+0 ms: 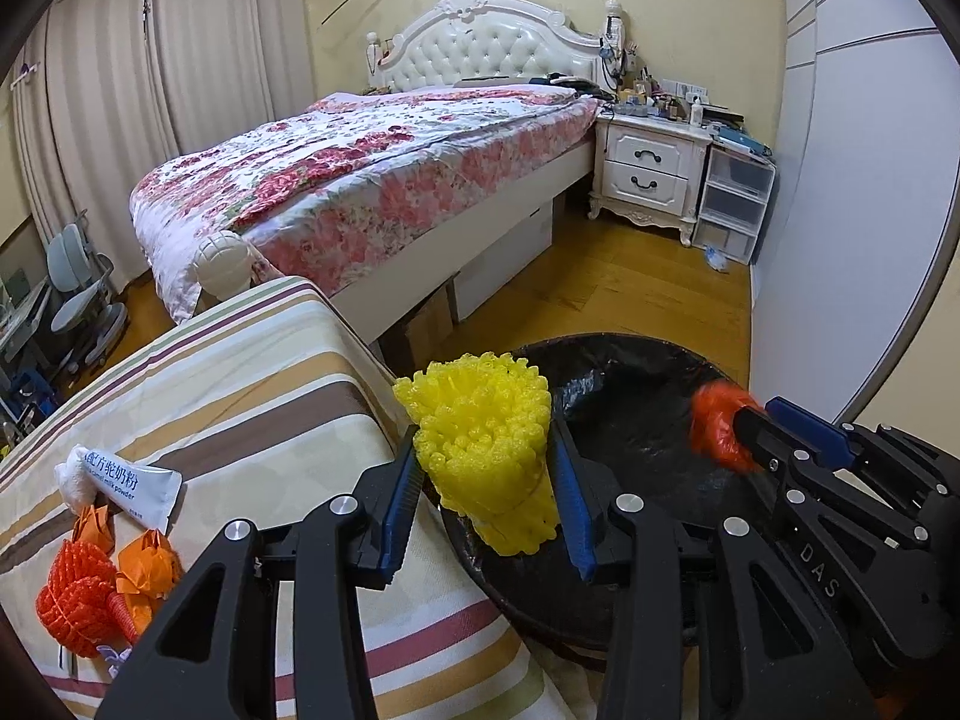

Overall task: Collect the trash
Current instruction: 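Open both tools to drop the net and bag into the bin, then move both open tools back over the trash pile on the bed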

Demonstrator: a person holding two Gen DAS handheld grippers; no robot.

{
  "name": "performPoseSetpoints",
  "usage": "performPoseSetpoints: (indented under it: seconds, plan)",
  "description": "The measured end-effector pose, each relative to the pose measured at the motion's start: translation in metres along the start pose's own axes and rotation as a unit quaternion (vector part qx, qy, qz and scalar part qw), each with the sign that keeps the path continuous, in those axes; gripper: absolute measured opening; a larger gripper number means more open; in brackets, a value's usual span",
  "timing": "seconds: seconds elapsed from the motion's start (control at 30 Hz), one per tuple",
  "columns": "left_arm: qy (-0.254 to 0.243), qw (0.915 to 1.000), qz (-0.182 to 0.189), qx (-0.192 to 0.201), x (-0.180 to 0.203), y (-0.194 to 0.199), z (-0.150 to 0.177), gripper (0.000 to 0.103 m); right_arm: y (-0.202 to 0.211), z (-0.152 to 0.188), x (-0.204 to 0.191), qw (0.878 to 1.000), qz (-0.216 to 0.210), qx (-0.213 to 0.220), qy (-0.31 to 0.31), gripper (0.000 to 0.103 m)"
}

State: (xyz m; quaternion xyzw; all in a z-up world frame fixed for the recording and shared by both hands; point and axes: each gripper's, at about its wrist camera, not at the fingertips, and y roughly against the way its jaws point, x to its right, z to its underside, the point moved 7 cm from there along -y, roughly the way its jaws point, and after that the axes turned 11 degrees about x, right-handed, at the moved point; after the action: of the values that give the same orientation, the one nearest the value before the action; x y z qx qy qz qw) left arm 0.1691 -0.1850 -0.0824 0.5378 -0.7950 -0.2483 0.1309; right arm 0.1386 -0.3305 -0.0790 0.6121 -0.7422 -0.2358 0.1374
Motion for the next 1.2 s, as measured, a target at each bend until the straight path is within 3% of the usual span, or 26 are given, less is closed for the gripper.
performPoseSetpoints:
  seconds: [0.07, 0.2, 0.33, 0.4, 0.8, 1.2]
  plan:
    - [-0.002, 1.0, -0.002, -0.003, 0.003, -0.003, 0.001, 0.044, -0.002, 0.0, 0.002, 1.0, 0.001, -0.001, -0.002, 0.019]
    - [0.0, 1.0, -0.004, -0.006, 0.005, -0.007, 0.003, 0.064, -0.004, -0.001, 0.006, 1.0, 0.003, 0.0, -0.006, 0.02]
    - [0.002, 0.9999, -0.011, -0.002, 0.004, -0.005, 0.003, 0.075, -0.004, -0.001, 0.008, 1.0, 0.007, 0.0, -0.01, 0.023]
    - [0.001, 0.9999, -0.013, -0.003, 0.004, -0.005, 0.002, 0.077, -0.003, -0.001, 0.009, 1.0, 0.009, 0.001, -0.013, 0.032]
    - [-0.006, 0.9995, -0.031, -0.003, -0.005, 0.011, 0.002, 0.078, 0.011, -0.002, 0.007, 1.0, 0.019, 0.009, -0.016, 0.047]
    - [0.006, 0.9977, -0.068, -0.003, -0.048, 0.071, 0.029, 0.078, 0.042, 0.028, -0.043, 1.0, -0.022, -0.006, 0.004, 0.048]
